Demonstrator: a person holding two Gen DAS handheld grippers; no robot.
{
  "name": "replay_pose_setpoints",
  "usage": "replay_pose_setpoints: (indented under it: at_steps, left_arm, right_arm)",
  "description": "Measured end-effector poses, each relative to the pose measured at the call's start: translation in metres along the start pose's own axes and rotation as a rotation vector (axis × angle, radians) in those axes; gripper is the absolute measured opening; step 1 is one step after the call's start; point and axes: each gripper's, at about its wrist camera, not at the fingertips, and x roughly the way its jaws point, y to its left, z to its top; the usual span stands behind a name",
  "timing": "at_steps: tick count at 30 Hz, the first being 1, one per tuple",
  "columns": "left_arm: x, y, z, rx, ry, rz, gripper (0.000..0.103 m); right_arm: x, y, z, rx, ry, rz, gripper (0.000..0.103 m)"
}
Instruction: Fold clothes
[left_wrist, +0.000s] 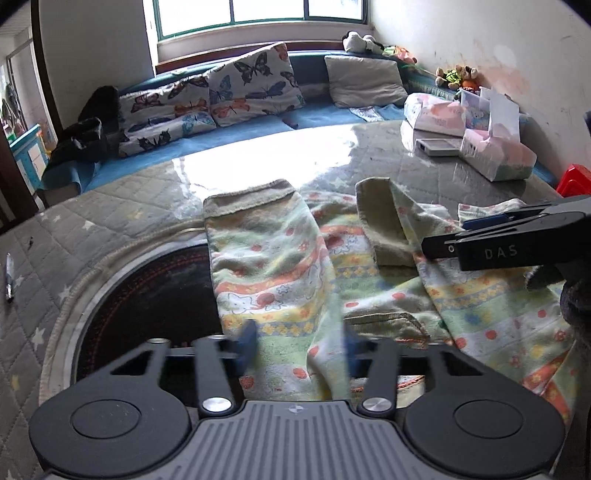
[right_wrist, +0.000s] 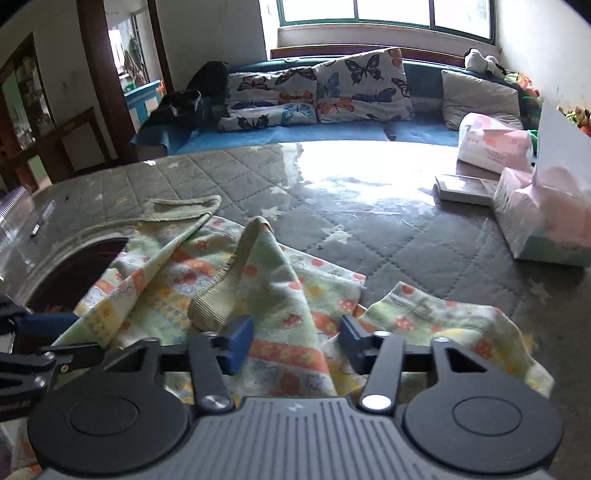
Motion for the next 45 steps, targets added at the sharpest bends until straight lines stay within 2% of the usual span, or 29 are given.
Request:
replay_pose_setpoints:
  at_steps: [1, 3, 4, 10, 18, 23, 26, 31, 32, 34, 35, 36, 43, 45]
  left_arm:
    - [-0.001, 0.002, 0.000, -0.004, -0.003, -0.004, 0.023]
    - [-0.003, 0.005, -0.002, -0.015, -0.010, -0.012, 0.011]
    - [-0.005, 0.007, -0.002, -0.023, -0.014, -0.015, 0.009]
    - [-0.026, 0.021, -0.009, -0.070, -0.060, 0.005, 0.005]
    - [-0.064, 0.053, -0.029, -0.155, -0.121, 0.077, 0.001]
    - [-0.080, 0.071, -0.048, -0.203, -0.117, 0.106, 0.001]
    - [-0.086, 0.070, -0.053, -0.213, -0.117, 0.094, 0.001]
    - [-0.092, 0.056, -0.051, -0.200, -0.124, 0.054, 0.007]
    - [-0.092, 0.051, -0.048, -0.189, -0.130, 0.043, 0.011]
    - [-0.090, 0.041, -0.043, -0.174, -0.129, 0.022, 0.030]
    - [-0.086, 0.037, -0.042, -0.166, -0.124, 0.019, 0.043]
    - [-0.082, 0.034, -0.042, -0.159, -0.117, 0.017, 0.047]
    - [-0.055, 0.013, -0.035, -0.104, -0.072, 0.003, 0.047]
    - [-0.047, 0.007, -0.034, -0.088, -0.059, -0.001, 0.043]
  right_arm:
    - [-0.001, -0.001, 0.000, 0.010, -0.002, 0.013, 0.022]
    - [-0.006, -0.002, -0.001, 0.036, -0.007, 0.048, 0.010]
    - [-0.010, -0.002, -0.002, 0.042, -0.013, 0.055, 0.006]
    - [-0.044, -0.002, -0.010, 0.070, -0.096, 0.045, 0.004]
    - [-0.098, -0.020, -0.024, 0.121, -0.191, -0.001, 0.004]
    - [-0.133, -0.035, -0.037, 0.160, -0.248, -0.035, 0.004]
    - [-0.158, -0.047, -0.052, 0.191, -0.291, -0.059, 0.004]
    - [-0.189, -0.059, -0.083, 0.236, -0.314, -0.103, 0.004]
    - [-0.195, -0.060, -0.090, 0.244, -0.313, -0.114, 0.004]
    - [-0.209, -0.065, -0.106, 0.263, -0.313, -0.139, 0.004]
    - [-0.215, -0.068, -0.115, 0.277, -0.310, -0.150, 0.004]
    - [-0.219, -0.071, -0.122, 0.292, -0.304, -0.159, 0.004]
    - [-0.241, -0.090, -0.175, 0.408, -0.251, -0.208, 0.004]
    - [-0.242, -0.092, -0.187, 0.437, -0.233, -0.211, 0.004]
